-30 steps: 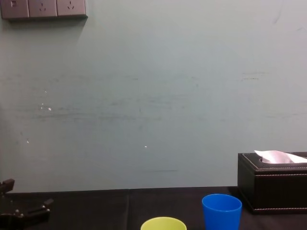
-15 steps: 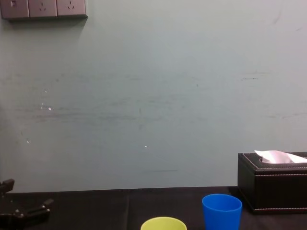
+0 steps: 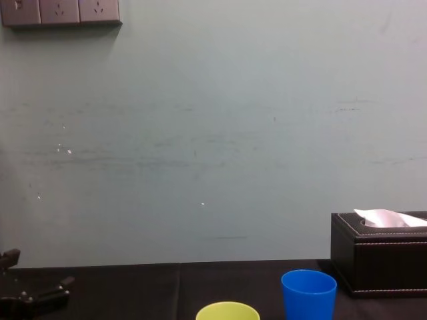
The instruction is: Stack the three plastic cups sequentially using one hand.
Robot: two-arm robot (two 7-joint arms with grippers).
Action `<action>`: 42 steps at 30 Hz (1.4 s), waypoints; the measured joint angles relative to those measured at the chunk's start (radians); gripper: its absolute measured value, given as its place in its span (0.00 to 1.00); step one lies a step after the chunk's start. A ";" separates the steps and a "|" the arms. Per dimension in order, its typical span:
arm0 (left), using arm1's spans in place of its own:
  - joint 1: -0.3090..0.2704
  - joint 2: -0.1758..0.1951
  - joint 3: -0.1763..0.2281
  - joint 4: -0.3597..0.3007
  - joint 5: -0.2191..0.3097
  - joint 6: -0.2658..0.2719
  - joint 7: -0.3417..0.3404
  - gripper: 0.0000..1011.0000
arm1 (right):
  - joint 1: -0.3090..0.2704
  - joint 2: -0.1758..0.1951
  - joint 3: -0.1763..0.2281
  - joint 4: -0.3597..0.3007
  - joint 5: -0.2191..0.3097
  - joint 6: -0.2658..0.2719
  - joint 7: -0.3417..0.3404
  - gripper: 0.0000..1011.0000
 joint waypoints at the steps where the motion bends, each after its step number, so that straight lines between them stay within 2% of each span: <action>1: 0.000 0.000 0.000 0.000 0.000 0.000 0.000 1.00 | 0.000 0.000 0.000 0.000 0.000 0.000 0.000 0.96; 4: 0.000 0.000 0.000 0.000 0.000 0.000 0.000 1.00 | 0.000 0.000 0.001 -0.001 0.001 0.000 0.000 0.90; 5: 0.000 0.000 0.000 0.000 0.000 0.000 0.000 1.00 | 0.000 0.000 0.001 -0.001 0.001 0.000 0.000 0.84; 11: 0.000 0.000 0.000 0.000 0.000 0.000 0.000 1.00 | -0.001 0.001 0.001 -0.001 0.001 -0.001 0.000 0.75; 31: 0.000 0.000 0.000 0.000 0.000 0.000 0.000 1.00 | -0.002 0.001 0.002 -0.002 0.003 -0.001 0.000 0.72; 36: 0.000 0.000 0.000 0.000 0.000 0.000 0.000 1.00 | -0.024 0.009 0.018 -0.043 0.008 -0.001 -0.009 0.72; 42: 0.000 0.000 0.000 0.000 0.000 0.000 0.000 1.00 | -0.072 0.027 0.061 -0.132 0.036 0.011 -0.030 0.72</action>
